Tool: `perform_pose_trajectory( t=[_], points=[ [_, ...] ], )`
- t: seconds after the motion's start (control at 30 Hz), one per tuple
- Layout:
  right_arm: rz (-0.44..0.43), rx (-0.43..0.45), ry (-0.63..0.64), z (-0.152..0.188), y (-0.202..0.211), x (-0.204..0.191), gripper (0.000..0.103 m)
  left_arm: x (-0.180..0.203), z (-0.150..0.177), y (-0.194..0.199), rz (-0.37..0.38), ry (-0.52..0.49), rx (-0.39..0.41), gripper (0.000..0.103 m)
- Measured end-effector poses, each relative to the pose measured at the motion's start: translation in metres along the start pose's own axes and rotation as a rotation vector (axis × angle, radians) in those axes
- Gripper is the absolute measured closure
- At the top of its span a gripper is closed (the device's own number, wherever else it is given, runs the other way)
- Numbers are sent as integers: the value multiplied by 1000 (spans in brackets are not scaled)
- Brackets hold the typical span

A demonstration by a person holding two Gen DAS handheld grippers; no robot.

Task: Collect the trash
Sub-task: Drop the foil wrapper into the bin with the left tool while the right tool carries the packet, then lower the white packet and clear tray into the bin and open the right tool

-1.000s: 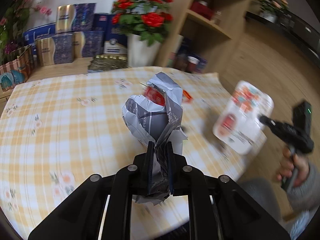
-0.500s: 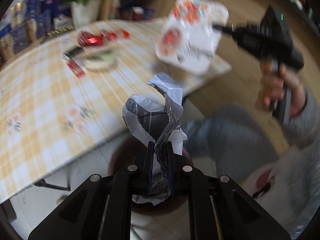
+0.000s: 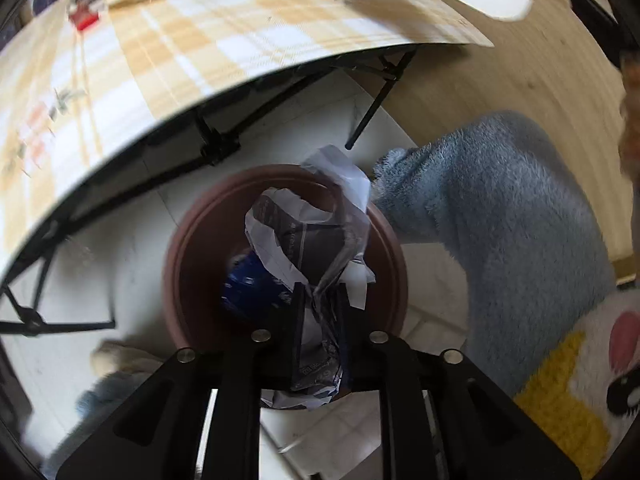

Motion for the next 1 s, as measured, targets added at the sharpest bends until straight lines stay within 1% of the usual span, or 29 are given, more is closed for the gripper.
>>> perform_pose_trajectory(
  t=[0.03, 0.07, 0.1, 0.13, 0.17, 0.2, 0.23, 0.3, 0.33, 0.37, 0.4, 0.47, 0.53, 0.57, 0.67, 0.7, 0.8, 0.83, 1.0],
  points=[
    [3, -9, 6, 3, -1, 0, 98, 0, -2, -1, 1, 1, 10, 78],
    [4, -15, 10, 5, -1, 1, 98, 0, -4, 1, -2, 1, 30, 72],
    [3, -24, 20, 8, -2, 0, 98, 0, -7, 6, -4, 4, 61, 62],
    [1, -29, 29, 11, -2, -2, 98, 0, -10, 11, -9, 9, 86, 57],
    [-5, -38, 47, 14, -3, -4, 98, -2, -14, 21, -19, 20, 128, 50],
    [-9, -44, 60, 17, -3, -7, 98, -1, -16, 29, -25, 31, 163, 46],
    [-15, -50, 79, 20, -3, -10, 98, -3, -19, 41, -34, 50, 214, 44],
    [-40, -67, 124, 28, -4, -20, 98, -7, -23, 66, -74, 75, 309, 32],
    [-53, -76, 147, 32, -5, -26, 98, -10, -23, 86, -113, 85, 384, 29],
    [-71, -88, 180, 38, -7, -33, 98, -11, -25, 98, -137, 91, 424, 23],
    [-87, -96, 208, 44, -8, -40, 97, -15, -24, 117, -173, 100, 489, 17],
    [-136, -122, 278, 58, -13, -57, 98, -16, -23, 142, -198, 93, 573, 12],
    [-177, -148, 340, 72, -17, -73, 98, -21, -16, 168, -230, 90, 661, 10],
    [-195, -165, 371, 81, -20, -81, 98, -26, -11, 182, -271, 100, 697, 8],
    [-229, -231, 460, 108, -35, -101, 98, -40, 0, 209, -363, 126, 762, 6],
    [-249, -269, 484, 121, -43, -107, 97, -46, 5, 216, -392, 144, 781, 6],
    [-278, -352, 517, 149, -61, -115, 98, -58, 17, 228, -420, 193, 808, 6],
    [-274, -375, 528, 159, -68, -116, 97, -61, 20, 230, -429, 210, 817, 6],
    [-257, -482, 497, 198, -96, -109, 97, -73, 34, 233, -468, 269, 858, 6]
  ],
)
Point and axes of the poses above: each gripper's, at about its wrist camera, not at the fingertips, and y roughly against the way its jaws point, x to its right, z to its underside, the point moved 9 cm from there along -y, roughly the way its jaws point, and after that the axes turned 8 degrees about z, right-handed, at the moved point
